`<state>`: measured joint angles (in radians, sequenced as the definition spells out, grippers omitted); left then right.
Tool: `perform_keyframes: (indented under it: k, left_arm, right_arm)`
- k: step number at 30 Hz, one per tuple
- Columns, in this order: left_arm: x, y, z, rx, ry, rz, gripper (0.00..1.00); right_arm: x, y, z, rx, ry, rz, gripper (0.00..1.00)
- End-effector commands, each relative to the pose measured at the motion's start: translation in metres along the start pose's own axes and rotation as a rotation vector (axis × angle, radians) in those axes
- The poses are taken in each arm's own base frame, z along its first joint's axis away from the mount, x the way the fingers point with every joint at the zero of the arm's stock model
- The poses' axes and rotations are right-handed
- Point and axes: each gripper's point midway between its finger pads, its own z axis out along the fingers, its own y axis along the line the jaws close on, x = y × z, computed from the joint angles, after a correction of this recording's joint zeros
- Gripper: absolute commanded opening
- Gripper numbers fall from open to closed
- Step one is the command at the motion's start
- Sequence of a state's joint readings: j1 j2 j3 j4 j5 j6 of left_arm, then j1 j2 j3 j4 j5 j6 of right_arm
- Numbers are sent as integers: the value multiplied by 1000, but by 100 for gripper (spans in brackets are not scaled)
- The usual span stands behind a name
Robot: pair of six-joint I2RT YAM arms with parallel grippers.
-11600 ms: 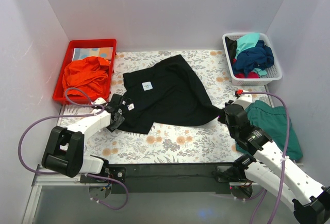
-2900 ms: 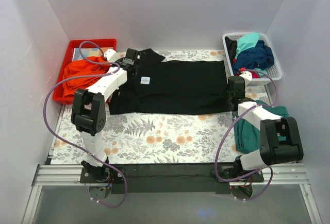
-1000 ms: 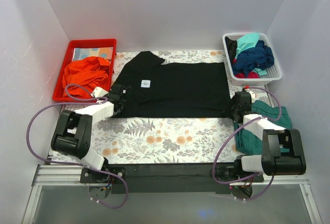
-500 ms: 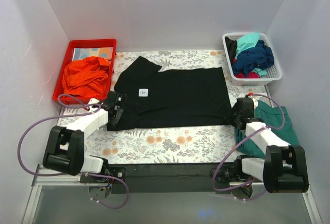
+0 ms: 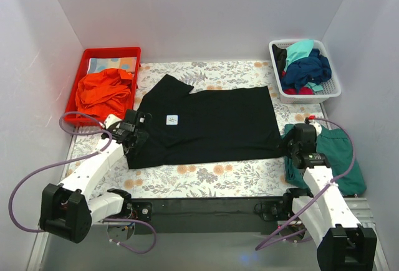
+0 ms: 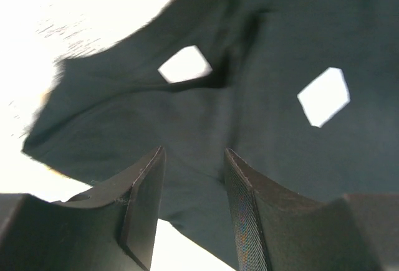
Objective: Fold and stack the t-shirts
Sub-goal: Fold the flattened tshirt in 1/3 of the way
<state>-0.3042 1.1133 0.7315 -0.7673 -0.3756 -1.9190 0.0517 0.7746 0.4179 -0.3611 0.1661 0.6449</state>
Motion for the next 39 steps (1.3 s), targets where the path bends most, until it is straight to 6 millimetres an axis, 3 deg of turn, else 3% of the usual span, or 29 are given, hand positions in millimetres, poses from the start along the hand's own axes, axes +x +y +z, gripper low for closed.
perform_keyframes:
  k: [1, 9, 13, 15, 25, 39]
  left_arm:
    - [-11, -36, -12, 132, -24, 116, 41]
    - [37, -67, -1, 228, 148, 255, 39]
    - [55, -77, -2, 282, 215, 265, 31]
    - [59, -77, -1, 272, 227, 268, 26]
    - [92, -63, 10, 213, 334, 300, 26]
    - [101, -46, 21, 123, 342, 326, 29]
  right_arm:
    - [-30, 26, -11, -76, -51, -53, 34]
    - [-33, 27, -2, -61, -46, -77, 33]
    - [-30, 24, 0, -48, -45, -80, 33]
    - [-29, 21, 1, -40, -43, -79, 33]
    - [-27, 18, 5, -25, -41, -83, 33]
    - [-23, 13, 7, -9, -37, -81, 33]
